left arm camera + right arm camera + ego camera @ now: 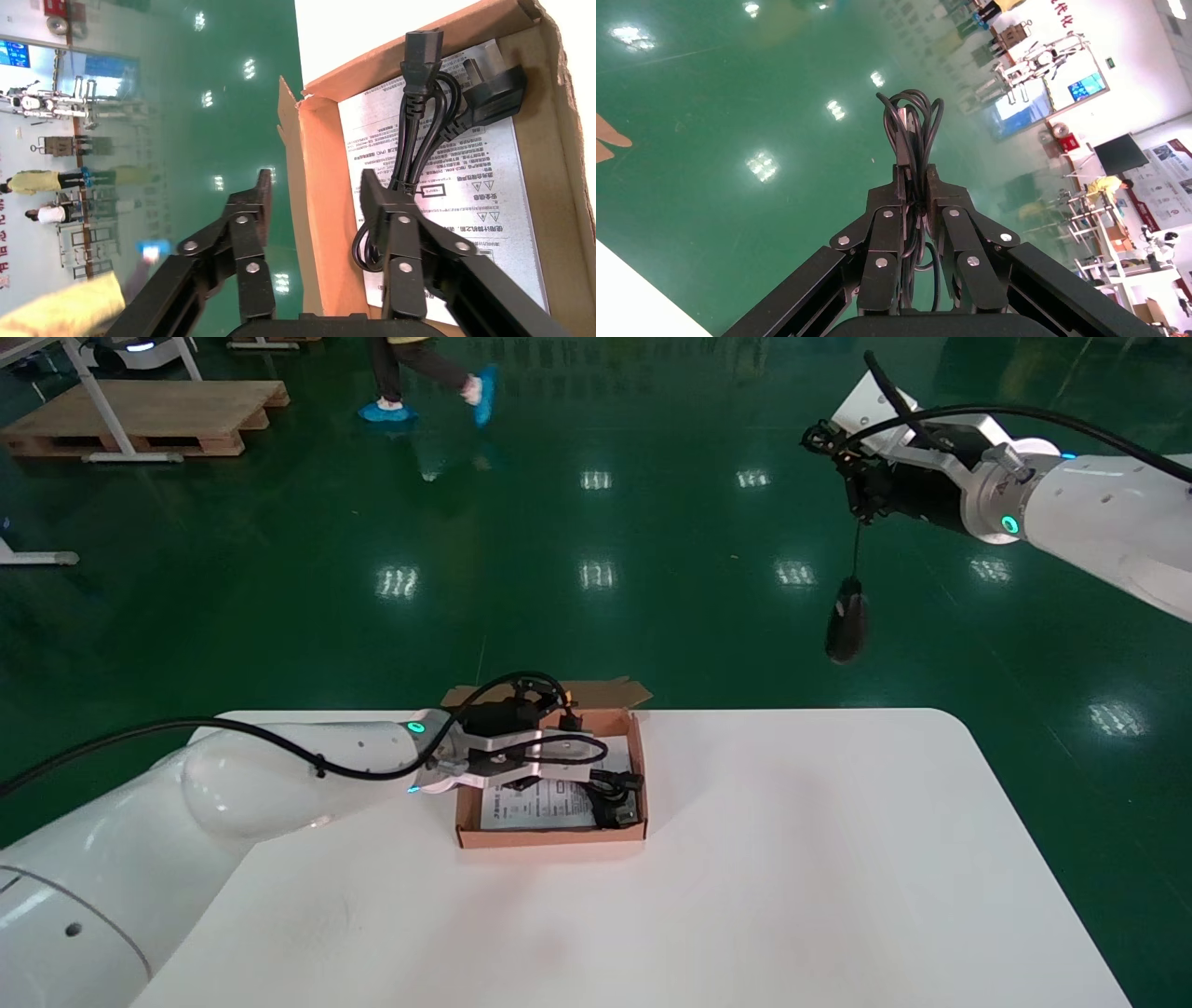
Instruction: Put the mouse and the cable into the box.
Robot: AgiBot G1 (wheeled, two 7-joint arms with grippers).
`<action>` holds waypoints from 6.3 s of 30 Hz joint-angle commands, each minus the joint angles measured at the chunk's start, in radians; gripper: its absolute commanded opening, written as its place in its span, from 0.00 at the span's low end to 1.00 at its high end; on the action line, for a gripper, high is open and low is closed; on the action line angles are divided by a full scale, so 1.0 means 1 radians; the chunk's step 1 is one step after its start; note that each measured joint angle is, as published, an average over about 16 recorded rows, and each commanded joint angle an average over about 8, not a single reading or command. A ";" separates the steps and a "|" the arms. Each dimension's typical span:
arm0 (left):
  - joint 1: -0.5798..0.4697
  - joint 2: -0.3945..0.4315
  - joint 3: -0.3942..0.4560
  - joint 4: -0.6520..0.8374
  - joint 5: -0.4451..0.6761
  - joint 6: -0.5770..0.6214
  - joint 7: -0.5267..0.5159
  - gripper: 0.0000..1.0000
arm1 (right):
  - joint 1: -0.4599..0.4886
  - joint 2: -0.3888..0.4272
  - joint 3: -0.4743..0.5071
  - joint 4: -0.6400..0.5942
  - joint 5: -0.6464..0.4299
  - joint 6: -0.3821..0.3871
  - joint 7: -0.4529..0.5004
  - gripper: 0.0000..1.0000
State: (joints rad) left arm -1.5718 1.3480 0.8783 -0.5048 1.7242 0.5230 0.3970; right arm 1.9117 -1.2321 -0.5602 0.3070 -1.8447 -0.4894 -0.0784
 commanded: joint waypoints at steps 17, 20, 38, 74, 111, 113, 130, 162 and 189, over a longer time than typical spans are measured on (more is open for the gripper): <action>-0.182 -0.133 -0.054 0.142 0.023 -0.148 -0.308 1.00 | -0.131 -0.053 -0.035 0.174 0.010 -0.131 -0.049 0.00; -0.179 -0.138 -0.047 0.127 0.038 -0.148 -0.333 1.00 | -0.153 -0.072 -0.041 0.220 0.019 -0.146 -0.065 0.00; -0.161 -0.168 -0.011 0.040 0.135 -0.144 -0.482 1.00 | -0.295 -0.126 -0.206 0.596 0.061 -0.297 0.060 0.00; -0.134 -0.214 0.024 -0.106 0.346 -0.121 -0.753 1.00 | -0.228 -0.123 -0.595 0.723 -0.032 -0.049 0.509 0.00; -0.122 -0.227 0.024 -0.153 0.420 -0.106 -0.836 1.00 | -0.282 -0.100 -0.698 0.596 -0.111 -0.003 0.669 1.00; -0.122 -0.227 0.024 -0.153 0.420 -0.106 -0.836 1.00 | -0.298 -0.078 -0.668 0.607 -0.074 -0.033 0.657 1.00; -0.096 -0.248 -0.002 -0.179 0.363 -0.061 -0.827 1.00 | -0.463 0.135 -0.379 0.720 0.288 -0.329 0.538 1.00; 0.233 -0.519 -0.333 -0.512 -0.390 0.512 -0.692 1.00 | -0.773 0.537 0.167 0.933 0.972 -0.889 0.313 1.00; 0.499 -0.738 -0.601 -0.782 -1.001 0.977 -0.584 1.00 | -0.838 0.623 0.281 0.977 1.118 -1.009 0.265 1.00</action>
State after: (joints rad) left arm -1.0805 0.6163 0.2853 -1.2783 0.7415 1.4857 -0.1910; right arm 1.0740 -0.6094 -0.2787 1.2838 -0.7262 -1.4981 0.1865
